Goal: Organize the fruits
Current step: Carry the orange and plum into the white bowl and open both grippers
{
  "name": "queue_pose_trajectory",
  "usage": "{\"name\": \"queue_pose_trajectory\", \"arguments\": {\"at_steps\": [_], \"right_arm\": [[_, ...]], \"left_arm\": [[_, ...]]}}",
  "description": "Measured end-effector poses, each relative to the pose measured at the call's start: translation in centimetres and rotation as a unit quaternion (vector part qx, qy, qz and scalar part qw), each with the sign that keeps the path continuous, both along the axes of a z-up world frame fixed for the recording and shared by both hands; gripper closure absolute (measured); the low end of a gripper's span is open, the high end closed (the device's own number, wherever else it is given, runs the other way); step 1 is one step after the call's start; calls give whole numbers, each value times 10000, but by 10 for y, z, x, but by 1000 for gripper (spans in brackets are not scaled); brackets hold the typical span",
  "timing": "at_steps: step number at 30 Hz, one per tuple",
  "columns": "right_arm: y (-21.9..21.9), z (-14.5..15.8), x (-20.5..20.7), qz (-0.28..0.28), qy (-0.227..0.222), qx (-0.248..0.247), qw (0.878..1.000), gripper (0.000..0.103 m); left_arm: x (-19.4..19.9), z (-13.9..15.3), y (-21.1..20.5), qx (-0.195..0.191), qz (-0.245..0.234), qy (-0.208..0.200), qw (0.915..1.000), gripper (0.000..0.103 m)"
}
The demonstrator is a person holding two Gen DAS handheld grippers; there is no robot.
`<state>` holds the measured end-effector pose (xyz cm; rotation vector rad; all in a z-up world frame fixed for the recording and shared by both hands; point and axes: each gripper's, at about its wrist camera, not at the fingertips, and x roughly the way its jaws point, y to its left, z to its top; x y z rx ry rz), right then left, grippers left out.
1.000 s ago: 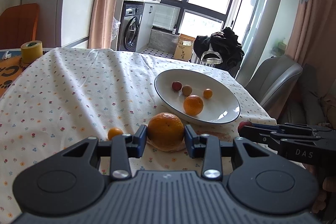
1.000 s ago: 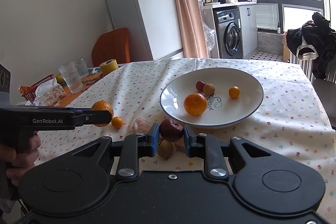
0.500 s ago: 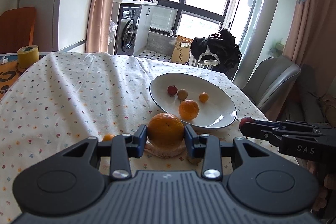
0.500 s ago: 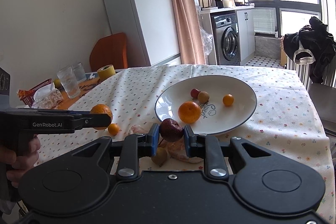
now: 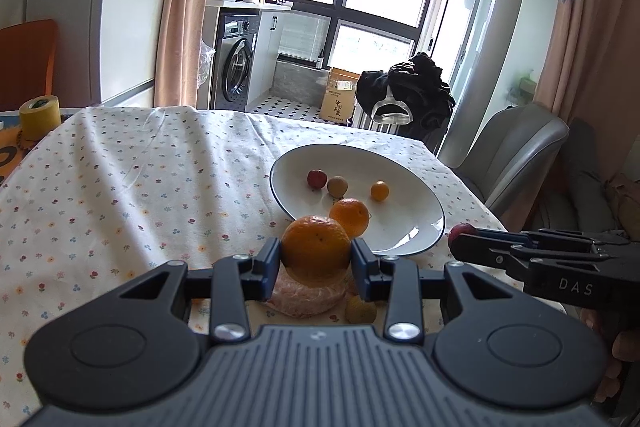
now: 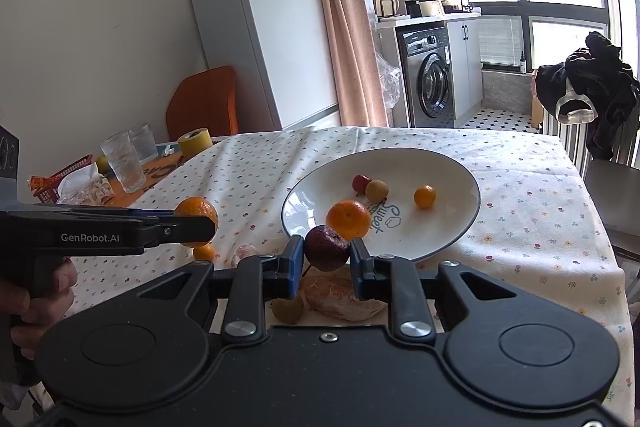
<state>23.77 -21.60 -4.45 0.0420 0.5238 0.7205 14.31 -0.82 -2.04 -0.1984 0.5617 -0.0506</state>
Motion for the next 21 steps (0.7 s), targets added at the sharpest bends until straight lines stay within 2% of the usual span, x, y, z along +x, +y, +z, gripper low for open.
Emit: {"name": "queue_pose_trajectory", "arguments": {"at_steps": [21], "right_arm": [[-4, -11, 32, -122, 85, 50, 9999, 80]], "left_arm": [[39, -4, -10, 39, -124, 108, 9999, 67]]}}
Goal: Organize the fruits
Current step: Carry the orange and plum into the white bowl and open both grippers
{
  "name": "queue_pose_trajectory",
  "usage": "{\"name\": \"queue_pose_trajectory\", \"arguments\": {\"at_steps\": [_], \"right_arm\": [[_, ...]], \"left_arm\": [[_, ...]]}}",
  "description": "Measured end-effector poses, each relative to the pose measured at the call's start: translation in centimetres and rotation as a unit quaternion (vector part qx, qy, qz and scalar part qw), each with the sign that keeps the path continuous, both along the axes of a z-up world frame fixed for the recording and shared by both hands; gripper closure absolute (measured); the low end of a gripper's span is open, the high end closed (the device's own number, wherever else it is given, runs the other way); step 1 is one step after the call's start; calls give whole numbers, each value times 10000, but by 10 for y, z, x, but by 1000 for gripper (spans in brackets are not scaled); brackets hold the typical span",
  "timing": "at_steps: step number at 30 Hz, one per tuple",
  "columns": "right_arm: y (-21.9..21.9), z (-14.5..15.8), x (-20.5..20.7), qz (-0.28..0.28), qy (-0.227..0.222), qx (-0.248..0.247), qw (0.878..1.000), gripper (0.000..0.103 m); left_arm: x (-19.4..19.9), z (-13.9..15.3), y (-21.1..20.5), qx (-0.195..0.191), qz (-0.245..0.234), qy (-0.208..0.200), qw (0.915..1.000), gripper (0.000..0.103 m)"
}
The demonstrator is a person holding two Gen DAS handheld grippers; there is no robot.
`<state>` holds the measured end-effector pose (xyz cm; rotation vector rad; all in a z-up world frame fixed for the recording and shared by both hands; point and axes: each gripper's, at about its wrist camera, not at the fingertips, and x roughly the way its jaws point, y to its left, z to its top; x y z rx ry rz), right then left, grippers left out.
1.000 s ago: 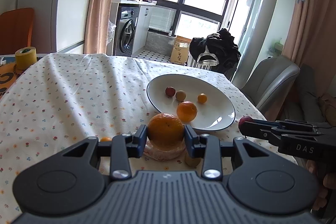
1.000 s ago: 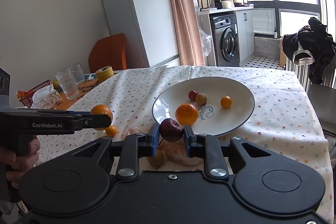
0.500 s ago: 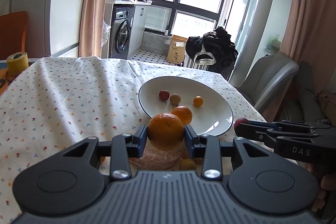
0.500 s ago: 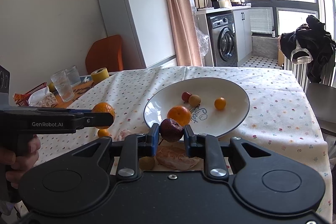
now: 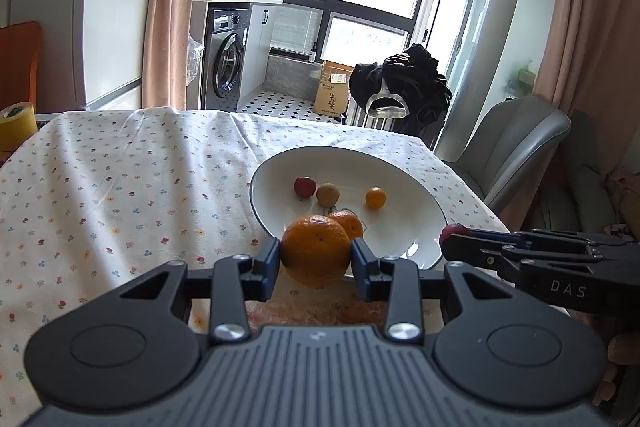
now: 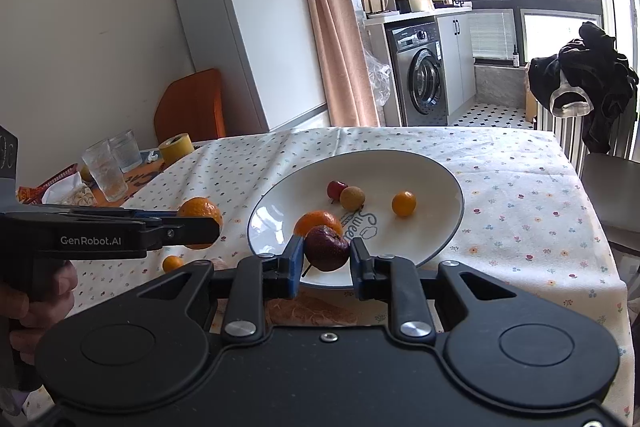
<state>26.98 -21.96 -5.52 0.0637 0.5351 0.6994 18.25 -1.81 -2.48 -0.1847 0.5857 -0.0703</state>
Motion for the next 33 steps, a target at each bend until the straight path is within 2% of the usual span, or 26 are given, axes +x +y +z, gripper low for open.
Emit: {"name": "queue_pose_trajectory", "arguments": {"at_steps": [18, 19, 27, 33], "right_arm": [[-1, -6, 24, -56, 119, 91, 9999, 80], [-1, -6, 24, -56, 124, 93, 9999, 80], [-2, -6, 27, -89, 144, 100, 9998, 80], [1, -6, 29, -115, 193, 132, 9997, 78]], "left_arm": [[43, -8, -8, 8, -69, 145, 9999, 66], [44, -7, -8, 25, -23, 111, 9999, 62], [40, -4, 2, 12, 179, 146, 9997, 60], [33, -2, 5, 62, 244, 160, 9996, 47]]}}
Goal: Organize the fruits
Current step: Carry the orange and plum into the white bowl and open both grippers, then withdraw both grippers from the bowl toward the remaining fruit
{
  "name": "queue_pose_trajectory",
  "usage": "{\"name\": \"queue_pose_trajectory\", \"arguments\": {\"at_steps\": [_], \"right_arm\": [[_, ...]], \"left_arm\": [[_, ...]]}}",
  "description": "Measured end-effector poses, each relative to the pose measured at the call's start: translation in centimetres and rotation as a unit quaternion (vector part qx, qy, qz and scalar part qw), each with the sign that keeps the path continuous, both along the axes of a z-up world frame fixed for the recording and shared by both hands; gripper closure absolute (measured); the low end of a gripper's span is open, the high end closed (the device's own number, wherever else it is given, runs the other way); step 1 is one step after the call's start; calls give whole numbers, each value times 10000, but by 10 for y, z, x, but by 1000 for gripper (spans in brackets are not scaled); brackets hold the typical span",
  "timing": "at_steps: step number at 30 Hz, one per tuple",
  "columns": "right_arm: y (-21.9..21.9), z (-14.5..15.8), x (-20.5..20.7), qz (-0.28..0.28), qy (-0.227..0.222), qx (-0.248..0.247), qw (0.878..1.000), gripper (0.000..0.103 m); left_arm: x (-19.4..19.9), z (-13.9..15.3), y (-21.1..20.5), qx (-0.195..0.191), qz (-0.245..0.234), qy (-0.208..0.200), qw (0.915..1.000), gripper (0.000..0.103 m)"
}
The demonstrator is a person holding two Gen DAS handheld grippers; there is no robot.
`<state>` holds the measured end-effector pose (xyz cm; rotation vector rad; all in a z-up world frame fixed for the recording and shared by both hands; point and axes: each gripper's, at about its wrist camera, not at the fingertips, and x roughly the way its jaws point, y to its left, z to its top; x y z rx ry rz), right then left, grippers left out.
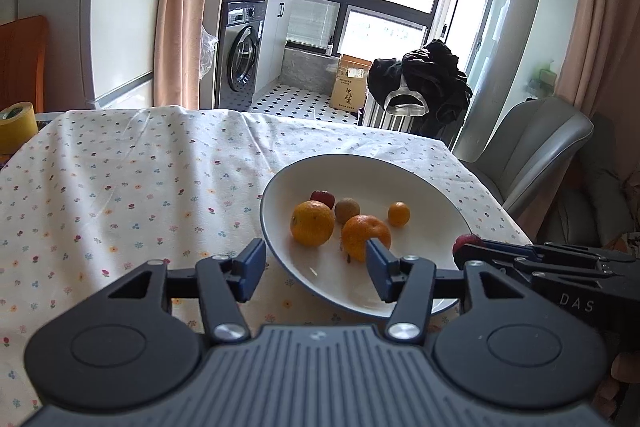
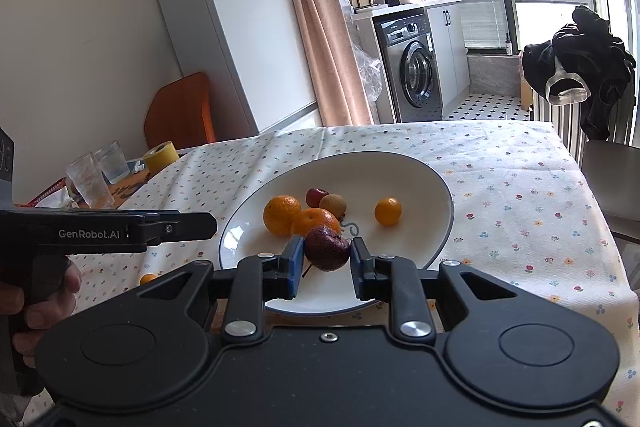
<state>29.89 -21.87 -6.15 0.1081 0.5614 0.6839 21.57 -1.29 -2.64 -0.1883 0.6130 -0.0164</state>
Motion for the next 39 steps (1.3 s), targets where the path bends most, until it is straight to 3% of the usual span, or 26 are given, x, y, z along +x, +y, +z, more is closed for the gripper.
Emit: {"name": "queue_pose_trajectory", "arguments": {"at_steps": [2, 4, 9, 11, 23, 39], "right_arm": [[0, 1, -1, -47, -19, 40, 10000, 71], [0, 2, -3, -18, -33, 47, 10000, 69], [3, 3, -12, 47, -31, 5, 10000, 66], [4, 3, -17, 59, -52, -20, 10000, 61], [5, 4, -36, 114, -57, -57, 9999, 56], [6, 6, -56, 167, -154, -176, 9996, 47]], "left_arm": [[-3, 1, 2, 0, 25, -8, 10000, 43], [-8, 1, 5, 13, 76, -42, 10000, 34], [-16, -1, 13, 17, 235, 10, 9997, 27], [-20, -3, 16, -5, 263, 45, 9996, 26], [-58, -8, 27, -155, 400, 96, 9990, 20], [-86, -6, 21, -12, 452, -43, 9990, 13]]}}
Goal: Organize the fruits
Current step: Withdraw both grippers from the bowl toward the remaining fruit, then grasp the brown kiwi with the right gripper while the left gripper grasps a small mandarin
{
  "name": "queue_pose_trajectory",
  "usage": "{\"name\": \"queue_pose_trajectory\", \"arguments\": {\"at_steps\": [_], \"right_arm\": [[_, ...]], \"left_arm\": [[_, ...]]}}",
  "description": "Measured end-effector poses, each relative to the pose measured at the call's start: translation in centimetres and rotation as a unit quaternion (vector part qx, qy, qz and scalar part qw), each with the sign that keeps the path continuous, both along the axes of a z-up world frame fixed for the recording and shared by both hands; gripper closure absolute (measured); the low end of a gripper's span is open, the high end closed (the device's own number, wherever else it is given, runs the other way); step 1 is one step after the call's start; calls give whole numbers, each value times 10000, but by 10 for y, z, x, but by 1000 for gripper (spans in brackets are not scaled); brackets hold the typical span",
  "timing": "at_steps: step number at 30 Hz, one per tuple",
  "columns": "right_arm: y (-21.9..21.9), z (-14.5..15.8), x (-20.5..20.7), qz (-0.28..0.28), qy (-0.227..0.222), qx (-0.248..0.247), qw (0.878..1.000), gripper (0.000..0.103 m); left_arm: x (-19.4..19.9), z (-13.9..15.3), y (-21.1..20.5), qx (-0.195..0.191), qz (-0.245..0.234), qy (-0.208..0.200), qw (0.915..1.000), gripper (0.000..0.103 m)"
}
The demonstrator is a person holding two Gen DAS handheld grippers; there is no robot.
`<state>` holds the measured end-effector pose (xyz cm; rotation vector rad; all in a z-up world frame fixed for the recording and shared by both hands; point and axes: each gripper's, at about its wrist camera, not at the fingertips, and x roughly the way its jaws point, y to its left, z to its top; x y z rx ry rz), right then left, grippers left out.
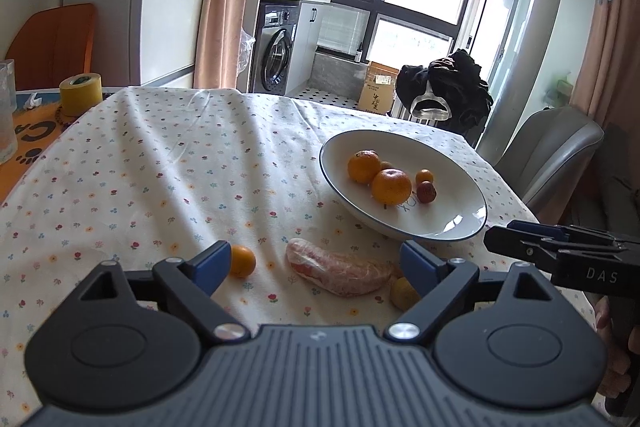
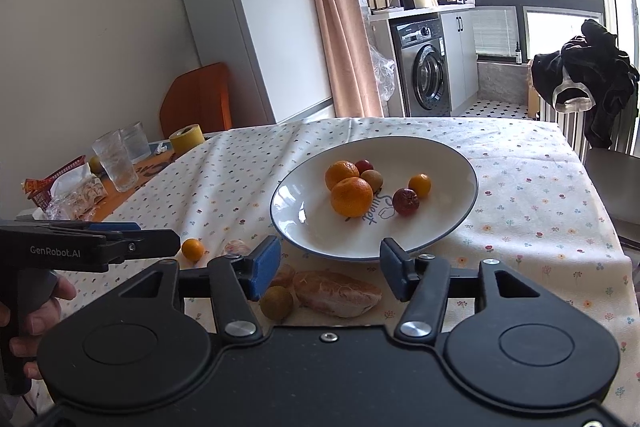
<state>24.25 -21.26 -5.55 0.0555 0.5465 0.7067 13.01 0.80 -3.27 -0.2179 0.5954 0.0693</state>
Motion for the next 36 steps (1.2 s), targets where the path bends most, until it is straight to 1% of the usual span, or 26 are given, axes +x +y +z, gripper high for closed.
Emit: {"name": "queue_pose_trajectory", "arguments": {"at_steps": [4, 10, 13, 15, 20, 24, 26, 35, 36], "right_arm": [[0, -1, -3, 25, -3, -26, 10000, 42], [3, -9, -5, 80, 107, -96, 9999, 42], [6, -12, -8, 164, 148, -105, 9997, 42], [11, -14, -10, 278, 173, -118, 9994, 44], [26, -18, -12, 521, 264, -178, 9981, 57], [38, -23, -11, 631, 334, -255, 9971, 62], [42, -25, -10, 660, 375, -276, 9967, 66], [54, -35, -3, 715, 485, -397, 9955, 73], [55, -36, -3, 700, 465, -421, 9956, 73]], "left_arm": [[-2, -1, 0, 3, -39, 10, 10000, 13], [-3, -7, -2, 23, -135, 19, 9999, 13], [-2, -10, 0, 100, -41, 61, 9999, 13], [-2, -13, 5, 74, 20, 90, 9999, 13], [-1, -18, 14, 75, 121, 139, 9998, 14], [2, -23, 21, 71, 192, 164, 9997, 16], [5, -25, 24, 72, 225, 175, 9996, 16], [16, -34, 34, 16, 211, 255, 9995, 35], [18, -35, 35, 7, 202, 271, 9994, 38]]}}
